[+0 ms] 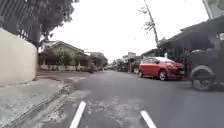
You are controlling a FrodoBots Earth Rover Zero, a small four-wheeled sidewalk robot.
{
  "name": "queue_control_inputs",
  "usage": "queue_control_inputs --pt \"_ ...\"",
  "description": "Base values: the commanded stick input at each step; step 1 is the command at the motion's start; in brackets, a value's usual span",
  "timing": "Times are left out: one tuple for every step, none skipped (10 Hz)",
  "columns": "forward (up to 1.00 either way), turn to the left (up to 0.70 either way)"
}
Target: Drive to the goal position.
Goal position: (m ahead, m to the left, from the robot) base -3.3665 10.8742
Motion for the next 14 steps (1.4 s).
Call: queue_control_inputs --pt "0.85 0.0" --pt "0.85 0.0" --pt "0.85 0.0" --pt "0.85 0.0" --pt "0.85 0.0" --pt "0.85 0.0" --pt "0.85 0.0" --pt "0.85 0.0" --pt "0.85 0.0" --pt "0.85 0.0" --pt "0.85 0.0" --pt "0.85 0.0" --pt "0.85 0.03" --pt "0.85 0.18"
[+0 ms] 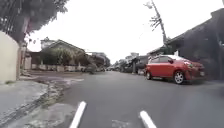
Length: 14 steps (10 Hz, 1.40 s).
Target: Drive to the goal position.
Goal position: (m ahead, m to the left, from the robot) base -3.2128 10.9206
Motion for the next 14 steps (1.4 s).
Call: queue_control_inputs --pt "0.85 0.34" --pt "0.85 0.2" --pt "0.85 0.0" --pt "0.85 0.0" --pt "0.85 0.0" --pt "0.85 0.0" --pt "0.85 0.0" --pt "0.85 0.0" --pt "0.85 0.0" --pt "0.85 0.0" --pt "0.85 0.0" --pt "0.85 0.0" --pt "0.85 0.0" --pt "0.85 0.29"
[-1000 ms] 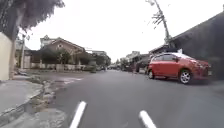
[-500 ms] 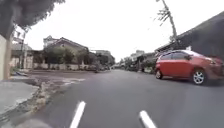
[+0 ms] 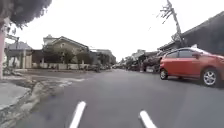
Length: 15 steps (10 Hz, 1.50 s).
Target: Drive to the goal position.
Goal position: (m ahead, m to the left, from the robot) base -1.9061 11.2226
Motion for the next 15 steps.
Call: queue_control_inputs --pt "0.85 0.34" --pt "0.85 0.34" --pt "0.85 0.17" --pt "0.85 0.0" --pt "0.85 0.0" --pt "0.85 0.0" --pt "0.85 0.0" --pt "0.85 0.0" --pt "0.85 0.0" --pt "0.85 0.0" --pt "0.85 0.0" --pt "0.85 0.0" --pt "0.85 0.0" --pt "0.85 0.0" --pt "0.85 0.0"
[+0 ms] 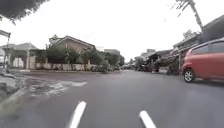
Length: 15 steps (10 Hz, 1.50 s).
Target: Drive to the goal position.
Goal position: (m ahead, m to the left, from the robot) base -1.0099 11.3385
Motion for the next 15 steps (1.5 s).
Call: queue_control_inputs --pt "0.85 0.0" --pt "0.85 0.0" --pt "0.85 0.0" --pt "0.85 0.11" --pt "0.85 0.34" --pt "0.85 0.34" --pt "0.85 0.34" --pt "0.85 0.34" --pt "0.85 0.21" --pt "0.85 0.0" --pt "0.85 0.0" --pt "0.85 0.0" --pt "0.85 0.0" --pt "0.85 0.0" --pt "0.85 0.0"
